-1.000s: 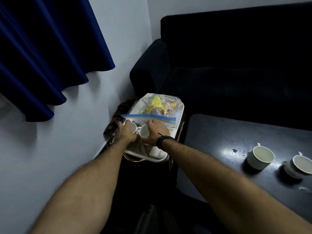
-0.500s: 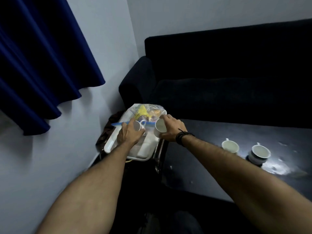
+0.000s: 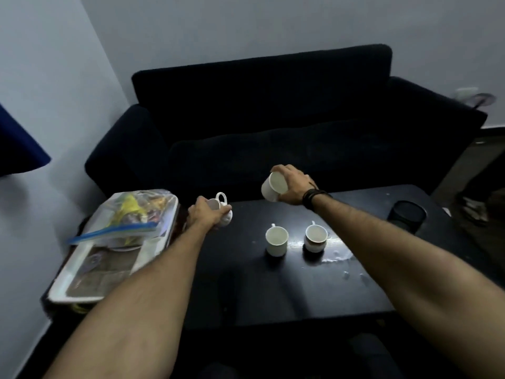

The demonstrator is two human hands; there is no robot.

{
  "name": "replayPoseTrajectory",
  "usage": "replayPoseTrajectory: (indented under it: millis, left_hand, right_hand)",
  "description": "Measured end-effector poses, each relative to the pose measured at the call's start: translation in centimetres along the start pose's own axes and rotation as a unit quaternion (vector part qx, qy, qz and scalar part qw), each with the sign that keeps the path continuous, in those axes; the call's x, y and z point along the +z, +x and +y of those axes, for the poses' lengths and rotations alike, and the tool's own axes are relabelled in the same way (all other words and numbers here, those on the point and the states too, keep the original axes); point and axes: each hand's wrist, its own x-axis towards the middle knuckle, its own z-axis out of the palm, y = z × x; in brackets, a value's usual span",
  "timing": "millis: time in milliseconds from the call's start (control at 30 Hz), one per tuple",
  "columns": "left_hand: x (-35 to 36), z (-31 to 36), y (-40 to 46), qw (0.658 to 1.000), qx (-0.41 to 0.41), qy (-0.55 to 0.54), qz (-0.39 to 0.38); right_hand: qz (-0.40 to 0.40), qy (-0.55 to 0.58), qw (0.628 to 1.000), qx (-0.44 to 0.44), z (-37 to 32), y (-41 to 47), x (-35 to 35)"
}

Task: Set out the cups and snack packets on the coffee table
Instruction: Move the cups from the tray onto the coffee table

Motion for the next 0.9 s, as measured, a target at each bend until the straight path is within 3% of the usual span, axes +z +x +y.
replayPoseTrajectory:
  millis: [100,333,600,900]
  left_hand:
    - [4.0,2.1,0.9,1.000,-0.019,0.004,-0.024]
    - [11.6,5.3,3.4,0.998,-0.039,0.055,0.020]
    - [16.7,6.6,6.1,0.992,-0.039,0.112,0.049]
    - [20.3,6.2,6.0,0.992,-0.062,0.110,-0.012]
  right_hand:
    - [-0.018,-0.058,0.998,0.008,5.1,0.7,-1.0]
    - [-0.068,-0.141,0.988,0.002,11.9,3.2,1.3]
    - [-0.164,-0.233,0.956,-0.064,14.5,5.4,5.8]
    - [-0.215,-0.259,0.936,-0.105,15.7,6.6,7.3]
